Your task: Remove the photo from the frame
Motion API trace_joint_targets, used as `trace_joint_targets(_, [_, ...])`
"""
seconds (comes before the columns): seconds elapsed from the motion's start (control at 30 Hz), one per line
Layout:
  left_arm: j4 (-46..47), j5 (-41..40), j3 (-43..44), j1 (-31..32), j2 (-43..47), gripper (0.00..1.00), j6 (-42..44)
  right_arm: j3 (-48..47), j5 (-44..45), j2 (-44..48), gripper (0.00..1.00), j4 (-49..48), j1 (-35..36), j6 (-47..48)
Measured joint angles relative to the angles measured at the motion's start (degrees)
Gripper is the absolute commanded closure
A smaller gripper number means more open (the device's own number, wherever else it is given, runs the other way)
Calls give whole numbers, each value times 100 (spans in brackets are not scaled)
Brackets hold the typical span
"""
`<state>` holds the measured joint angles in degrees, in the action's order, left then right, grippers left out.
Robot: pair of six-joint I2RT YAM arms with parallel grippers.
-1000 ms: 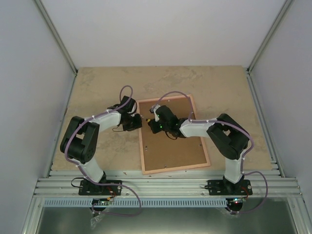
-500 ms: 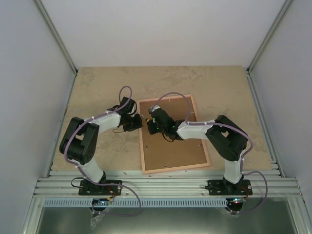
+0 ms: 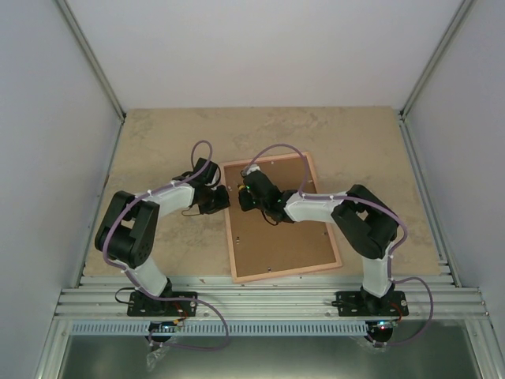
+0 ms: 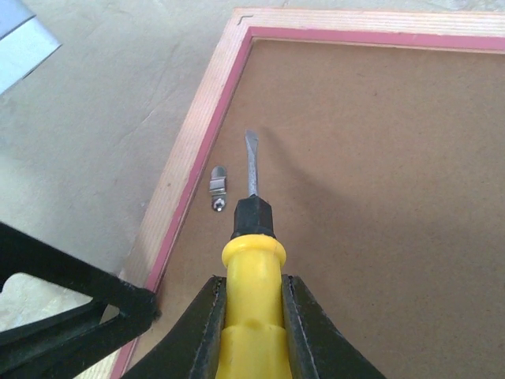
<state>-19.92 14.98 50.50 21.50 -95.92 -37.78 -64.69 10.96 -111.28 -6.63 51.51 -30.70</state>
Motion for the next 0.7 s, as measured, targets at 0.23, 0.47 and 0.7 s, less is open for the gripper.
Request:
trace_joint_targets(0.23, [0, 0, 0, 0, 0, 100, 0, 98, -387, 9, 100, 85, 0, 162])
trace_joint_targets(0.47, [-9, 0, 2, 0, 0, 100, 2, 146, -640, 26, 100, 52, 0, 225])
trace_joint_targets(0.7, [-31, 0, 11, 0, -2, 100, 4, 214, -739, 57, 100, -55, -7, 264])
